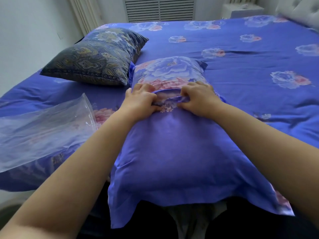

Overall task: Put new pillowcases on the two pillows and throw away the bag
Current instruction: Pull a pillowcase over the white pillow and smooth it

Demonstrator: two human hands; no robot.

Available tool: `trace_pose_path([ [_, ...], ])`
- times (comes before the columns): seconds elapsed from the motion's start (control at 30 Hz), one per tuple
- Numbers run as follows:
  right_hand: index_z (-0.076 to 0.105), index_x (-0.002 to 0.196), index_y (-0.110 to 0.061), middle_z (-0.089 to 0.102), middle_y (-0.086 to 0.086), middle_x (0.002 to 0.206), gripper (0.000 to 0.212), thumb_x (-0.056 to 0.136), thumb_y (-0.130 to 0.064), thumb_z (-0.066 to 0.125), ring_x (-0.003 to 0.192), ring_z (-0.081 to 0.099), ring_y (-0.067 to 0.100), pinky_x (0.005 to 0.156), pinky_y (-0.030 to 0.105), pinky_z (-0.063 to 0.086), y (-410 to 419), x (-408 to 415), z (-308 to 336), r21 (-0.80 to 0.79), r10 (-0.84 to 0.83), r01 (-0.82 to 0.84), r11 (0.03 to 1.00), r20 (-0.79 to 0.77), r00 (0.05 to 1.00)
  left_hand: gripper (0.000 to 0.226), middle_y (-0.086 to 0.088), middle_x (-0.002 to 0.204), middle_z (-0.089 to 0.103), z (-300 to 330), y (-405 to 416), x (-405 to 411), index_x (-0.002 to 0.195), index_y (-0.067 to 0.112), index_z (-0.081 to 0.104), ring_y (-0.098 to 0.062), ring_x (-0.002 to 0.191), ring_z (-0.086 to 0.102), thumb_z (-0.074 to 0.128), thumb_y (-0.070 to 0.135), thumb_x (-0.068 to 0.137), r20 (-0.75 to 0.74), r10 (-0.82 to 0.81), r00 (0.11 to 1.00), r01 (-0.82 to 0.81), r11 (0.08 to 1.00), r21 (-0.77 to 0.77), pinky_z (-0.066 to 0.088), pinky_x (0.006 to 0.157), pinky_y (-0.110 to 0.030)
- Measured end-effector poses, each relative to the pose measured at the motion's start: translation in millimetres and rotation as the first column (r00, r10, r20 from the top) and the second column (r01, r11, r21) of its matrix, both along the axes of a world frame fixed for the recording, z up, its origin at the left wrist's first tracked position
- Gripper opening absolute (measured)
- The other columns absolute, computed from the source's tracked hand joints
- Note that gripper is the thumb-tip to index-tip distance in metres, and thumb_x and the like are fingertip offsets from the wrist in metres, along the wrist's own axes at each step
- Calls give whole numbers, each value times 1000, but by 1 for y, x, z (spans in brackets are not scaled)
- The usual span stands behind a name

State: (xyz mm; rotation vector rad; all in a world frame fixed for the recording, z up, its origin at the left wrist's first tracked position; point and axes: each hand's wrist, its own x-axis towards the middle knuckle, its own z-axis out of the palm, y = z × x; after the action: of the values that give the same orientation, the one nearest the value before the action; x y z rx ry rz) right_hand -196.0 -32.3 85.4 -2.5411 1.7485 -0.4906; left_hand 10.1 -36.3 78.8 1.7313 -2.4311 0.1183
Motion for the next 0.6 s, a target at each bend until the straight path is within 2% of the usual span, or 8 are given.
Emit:
trace_pose_path([
  [0.1, 48, 89, -22, 58, 4, 93, 18, 84, -33, 63, 103, 50, 25, 90, 32, 27, -1, 1, 4, -52, 13, -8, 999, 85, 996, 26, 4, 130, 50, 0, -4, 7, 102, 32, 70, -25, 125, 37, 62, 47, 82, 30, 57, 998, -51, 988, -148, 24, 104, -44],
  [0.2, 54, 104, -19, 58, 1, 95, 23, 83, -24, 62, 93, 54, 23, 80, 29, 36, -6, 6, 7, 30, 40, -46, 998, 184, 982, 20, 3, 107, 62, -4, -1, 5, 84, 25, 74, -29, 107, 51, 64, 42, 78, -58, 17, 998, -36, 936, -351, 31, 92, -41],
  [0.27, 56, 111, -17, 56, -2, 94, 27, 85, -20, 60, 86, 53, 17, 77, 26, 41, -7, 15, 10, 119, 85, -129, 984, 324, 942, 21, 2, 98, 64, -8, 3, 2, 77, 24, 73, -31, 98, 56, 61, 42, 76, -118, -13, 993, -36, 915, -402, 36, 86, -42],
  [0.33, 59, 112, -18, 55, -3, 92, 28, 85, -20, 61, 85, 52, 14, 74, 23, 39, -10, 21, 14, 160, 114, -183, 970, 363, 925, 23, 0, 97, 64, -12, 4, 2, 77, 23, 73, -31, 96, 56, 60, 42, 76, -102, -2, 995, -37, 924, -382, 38, 84, -42],
  [0.4, 61, 111, -23, 56, -5, 95, 27, 84, -24, 62, 92, 54, 15, 79, 26, 39, -11, 19, 18, 183, 127, -165, 969, 206, 970, 24, -2, 96, 64, -15, 1, 7, 81, 20, 72, -31, 95, 56, 63, 42, 78, -18, 41, 999, -45, 933, -356, 35, 85, -42],
  [0.47, 61, 107, -29, 62, -6, 104, 24, 84, -29, 62, 103, 55, 19, 92, 34, 37, -11, 10, 23, 164, 101, -90, 982, -59, 993, 25, -2, 84, 64, -19, 0, 15, 78, 19, 71, -28, 83, 58, 62, 42, 80, 80, 71, 994, -33, 916, -401, 36, 82, -37],
  [0.53, 58, 95, -31, 64, -2, 111, 12, 84, -34, 61, 107, 56, 23, 94, 36, 31, -7, 1, 28, 141, 67, -31, 990, -256, 964, 26, -1, 69, 60, -23, 1, 19, 70, 18, 66, -26, 64, 57, 60, 41, 81, 95, 88, 992, -29, 867, -497, 36, 71, -33],
  [0.6, 51, 87, -32, 64, 3, 111, 5, 88, -29, 56, 107, 56, 25, 92, 38, 29, 0, -6, 30, 142, 58, -2, 990, -387, 920, 26, -3, 66, 56, -27, 3, 20, 68, 16, 61, -26, 59, 54, 61, 35, 85, 51, 78, 996, -34, 809, -587, 35, 65, -34],
])
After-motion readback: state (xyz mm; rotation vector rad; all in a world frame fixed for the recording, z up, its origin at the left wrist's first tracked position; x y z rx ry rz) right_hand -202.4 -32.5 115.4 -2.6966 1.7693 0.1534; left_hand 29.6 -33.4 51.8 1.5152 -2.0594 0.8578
